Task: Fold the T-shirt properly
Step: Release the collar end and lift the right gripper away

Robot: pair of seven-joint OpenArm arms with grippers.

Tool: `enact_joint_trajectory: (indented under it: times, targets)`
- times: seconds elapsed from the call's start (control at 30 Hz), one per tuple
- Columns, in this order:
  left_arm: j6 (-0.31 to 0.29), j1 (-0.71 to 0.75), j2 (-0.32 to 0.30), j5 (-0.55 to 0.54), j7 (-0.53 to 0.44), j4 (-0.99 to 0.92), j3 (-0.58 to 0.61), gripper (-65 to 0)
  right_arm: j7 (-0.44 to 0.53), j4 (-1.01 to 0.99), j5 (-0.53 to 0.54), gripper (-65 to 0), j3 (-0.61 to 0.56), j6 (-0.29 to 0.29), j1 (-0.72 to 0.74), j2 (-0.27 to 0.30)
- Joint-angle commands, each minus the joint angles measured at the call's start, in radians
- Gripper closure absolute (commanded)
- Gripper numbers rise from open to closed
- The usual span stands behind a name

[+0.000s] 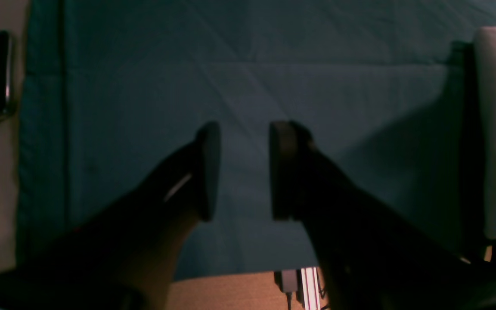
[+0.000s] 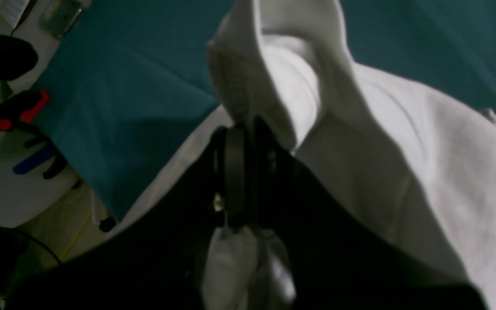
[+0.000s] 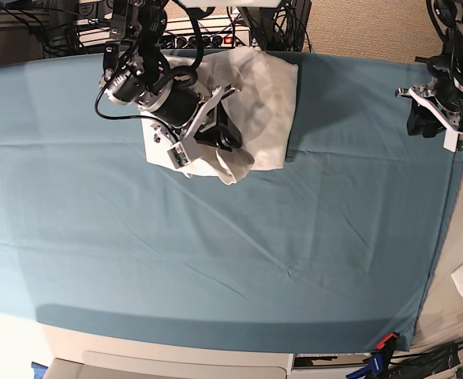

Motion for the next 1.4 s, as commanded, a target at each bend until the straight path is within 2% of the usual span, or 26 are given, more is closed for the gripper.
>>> enact_joint_trajectory:
  times: [0.0, 0.07, 0.1, 0.2, 0.27, 0.5, 0.63, 0.77, 0.83, 0.87, 0.93, 0.97, 1.03, 1.13, 1.2, 1.27, 1.37]
  targets:
    - [-0.004, -0.002, -0.014, -0.013, -0.025, 0.016, -0.007, -20.7, 0.034, 0.018, 0.024, 0.0, -0.001, 0.007, 0.011, -0.005]
    - [-0.004, -0.002, -0.014, -0.013, -0.025, 0.016, -0.007, -20.7, 0.034, 0.018, 0.024, 0.0, -0.001, 0.008, 0.011, -0.005]
    - [-0.004, -0.002, -0.014, -0.013, -0.024, 0.016, -0.007, -20.7, 0.034, 0.018, 0.024, -3.1, -0.001, 0.010, 0.011, -0.005]
    - [-0.004, -0.002, -0.014, -0.013, -0.024, 0.016, -0.007, -20.7, 0.037, 0.018, 0.025, -19.0, -0.001, 0.016, 0.011, -0.005]
    - [-0.004, -0.002, -0.014, -0.013, -0.024, 0.016, -0.007, -20.7, 0.044, 0.018, 0.029, -22.2, -0.001, 0.016, 0.011, -0.005]
    - [-0.004, -0.002, -0.008, -0.013, -0.024, 0.016, -0.007, -20.7, 0.032, 0.027, 0.114, -22.2, 0.000, 0.022, 0.056, -0.005]
    - [-0.004, 0.002, -0.008, -0.013, -0.024, 0.016, -0.007, -20.7, 0.031, 0.055, 0.143, -22.1, 0.000, 0.055, 0.104, -0.005]
    - [-0.004, 0.001, -0.008, -0.013, -0.024, 0.016, -0.007, -20.7, -0.021, 0.131, 0.136, -22.1, 0.008, 0.064, 0.156, -0.005]
    - [-0.004, 0.001, -0.008, -0.013, -0.024, 0.016, -0.007, -20.7, -0.045, 0.191, 0.095, -20.2, 0.035, 0.064, 0.178, -0.003]
    - [-0.004, 0.001, -0.008, -0.013, -0.024, 0.016, -0.007, -20.7, -0.040, 0.224, 0.052, -15.7, 0.060, 0.064, 0.180, 0.001]
    - [-0.004, 0.003, -0.008, -0.013, -0.025, 0.016, -0.007, -20.7, -0.035, 0.287, -0.033, -2.8, 0.138, 0.062, 0.179, 0.006]
    - [-0.004, 0.004, -0.008, -0.013, -0.024, 0.016, -0.007, -20.7, -0.032, 0.311, -0.060, 0.0, 0.190, 0.057, 0.175, 0.006]
    - [-0.004, 0.003, -0.008, -0.013, -0.025, 0.016, -0.007, -20.7, -0.029, 0.320, -0.064, 0.0, 0.311, 0.026, 0.164, 0.006]
    - [-0.004, 0.003, -0.008, -0.021, -0.024, 0.016, -0.007, -20.7, -0.025, 0.320, -0.055, 0.0, 0.490, -0.058, 0.121, 0.006]
    - [-0.004, 0.003, -0.008, -0.022, -0.025, 0.016, -0.007, -20.7, -0.037, 0.319, -0.008, 0.0, 0.578, -0.089, 0.071, 0.014]
    - [-0.004, 0.003, -0.008, -0.034, -0.024, 0.016, -0.007, -20.7, -0.065, 0.300, 0.058, 0.0, 0.622, -0.088, 0.012, 0.034]
    - [-0.004, 0.003, -0.008, -0.044, -0.024, 0.016, -0.007, -20.7, -0.085, 0.274, 0.127, 0.0, 0.627, -0.086, -0.079, 0.063]
